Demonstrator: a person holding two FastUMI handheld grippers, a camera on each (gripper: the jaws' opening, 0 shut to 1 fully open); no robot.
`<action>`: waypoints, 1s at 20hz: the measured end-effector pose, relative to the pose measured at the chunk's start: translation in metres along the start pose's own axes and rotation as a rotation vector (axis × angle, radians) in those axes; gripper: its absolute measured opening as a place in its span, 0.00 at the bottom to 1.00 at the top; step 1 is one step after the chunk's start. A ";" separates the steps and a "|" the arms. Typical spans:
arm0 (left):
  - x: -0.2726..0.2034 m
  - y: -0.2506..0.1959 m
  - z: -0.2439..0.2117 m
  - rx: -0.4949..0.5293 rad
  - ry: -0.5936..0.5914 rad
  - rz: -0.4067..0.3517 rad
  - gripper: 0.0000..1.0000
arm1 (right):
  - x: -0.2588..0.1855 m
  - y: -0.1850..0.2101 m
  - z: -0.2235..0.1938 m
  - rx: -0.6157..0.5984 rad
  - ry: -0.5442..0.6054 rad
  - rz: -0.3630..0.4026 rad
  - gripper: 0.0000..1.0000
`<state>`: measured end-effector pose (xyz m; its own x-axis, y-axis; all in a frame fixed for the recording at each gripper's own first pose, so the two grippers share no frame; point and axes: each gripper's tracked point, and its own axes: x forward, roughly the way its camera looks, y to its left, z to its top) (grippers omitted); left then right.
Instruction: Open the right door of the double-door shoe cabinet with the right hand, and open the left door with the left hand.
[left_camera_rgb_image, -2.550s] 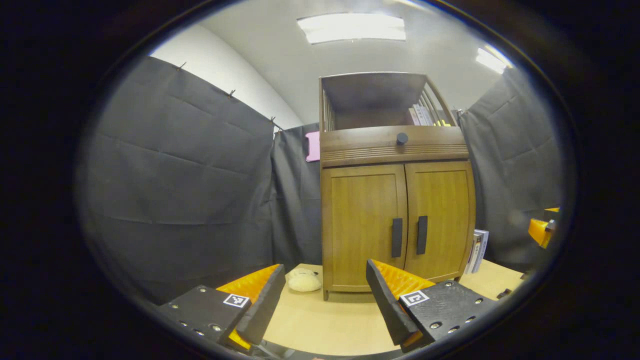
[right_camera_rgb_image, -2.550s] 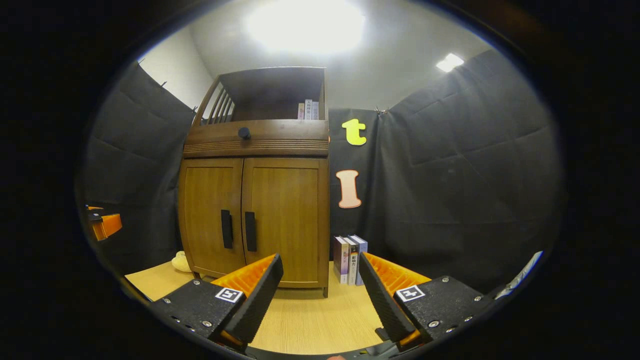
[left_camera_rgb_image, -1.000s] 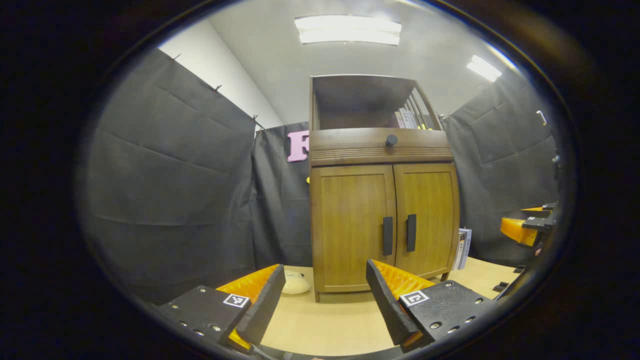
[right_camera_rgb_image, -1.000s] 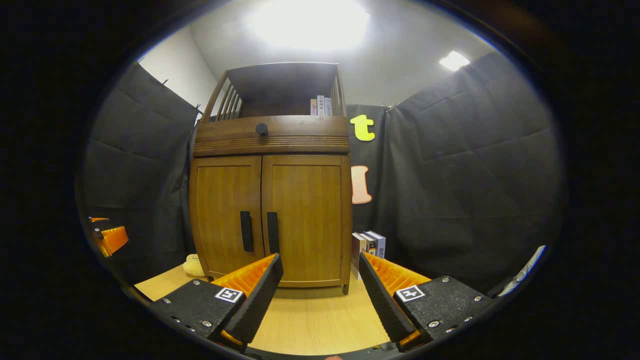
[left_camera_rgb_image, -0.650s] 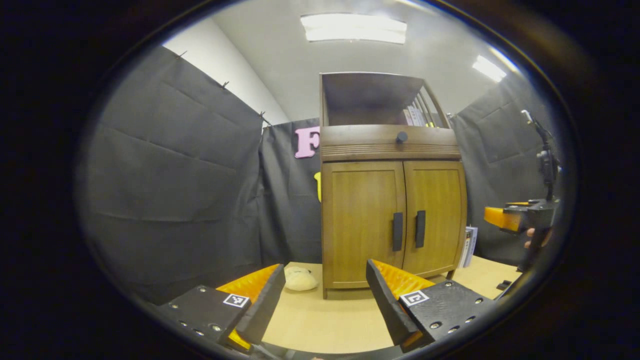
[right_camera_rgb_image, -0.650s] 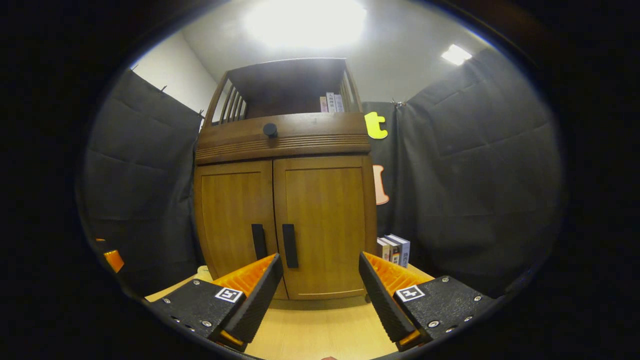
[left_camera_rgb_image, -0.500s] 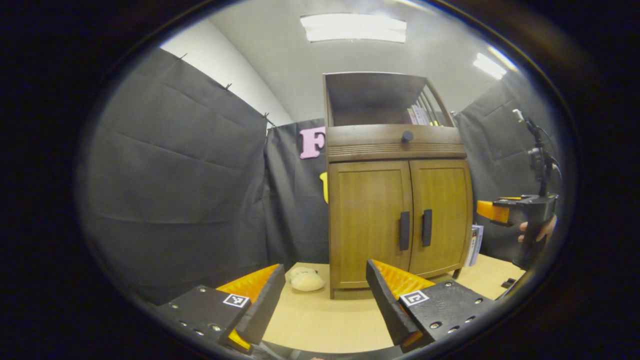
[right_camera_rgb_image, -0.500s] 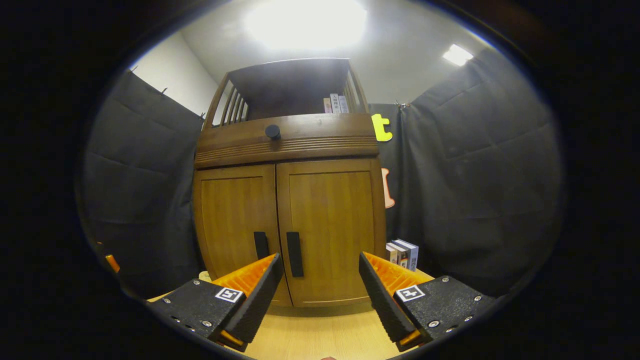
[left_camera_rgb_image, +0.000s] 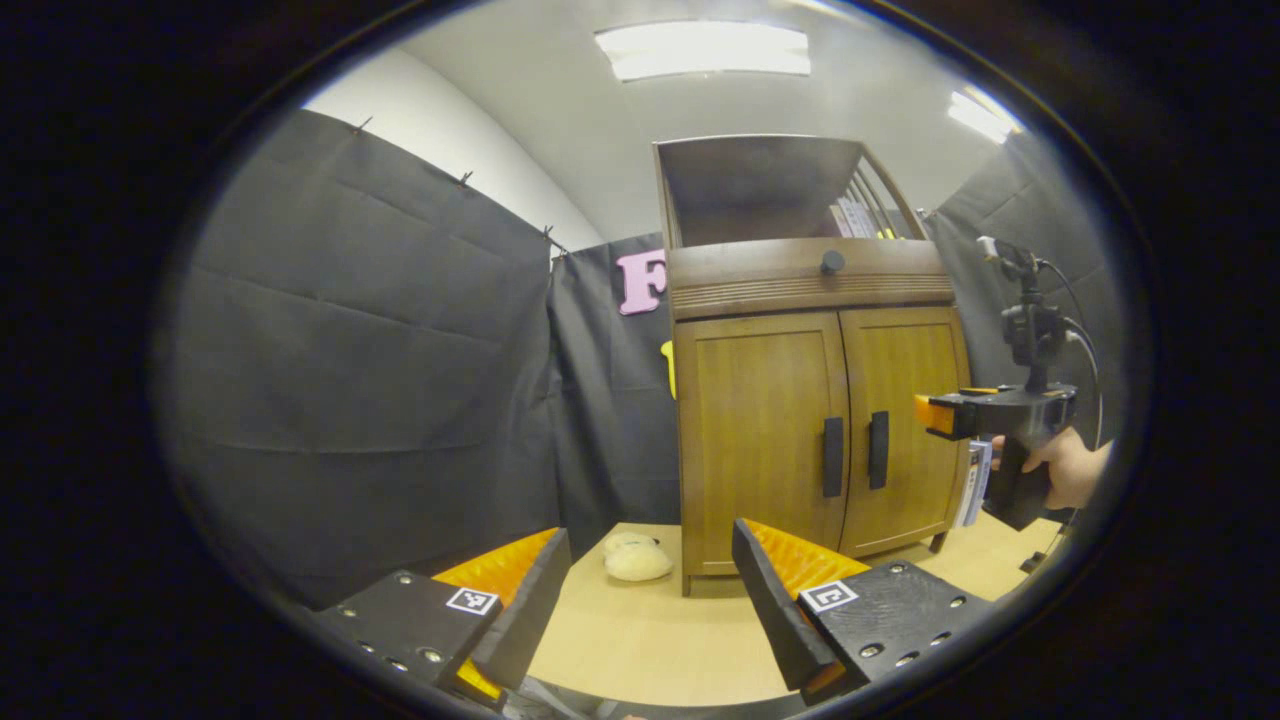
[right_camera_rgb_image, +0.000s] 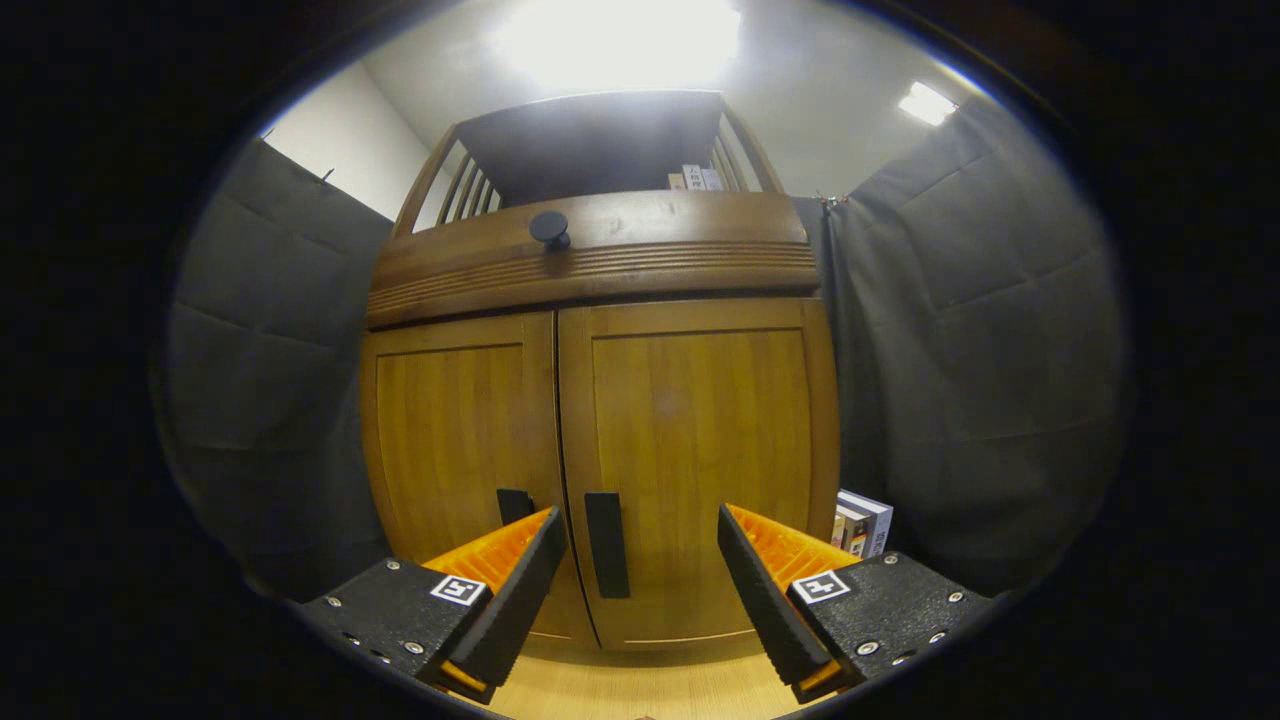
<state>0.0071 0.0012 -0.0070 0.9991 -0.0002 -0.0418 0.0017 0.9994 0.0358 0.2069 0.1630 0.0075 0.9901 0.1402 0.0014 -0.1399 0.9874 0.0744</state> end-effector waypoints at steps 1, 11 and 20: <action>0.000 0.001 0.000 0.006 0.000 0.004 0.86 | 0.009 0.000 -0.005 -0.001 0.009 0.004 0.95; 0.003 0.005 -0.002 0.037 0.016 0.035 0.86 | 0.085 0.018 -0.060 -0.004 0.111 0.023 0.90; -0.002 0.008 -0.006 0.042 0.030 0.070 1.00 | 0.107 0.031 -0.090 0.054 0.207 0.051 0.44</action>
<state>0.0047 0.0094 -0.0129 0.9952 0.0710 -0.0675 -0.0654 0.9945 0.0817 0.3080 0.2157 -0.0799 0.9580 0.2077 -0.1979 -0.1836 0.9739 0.1333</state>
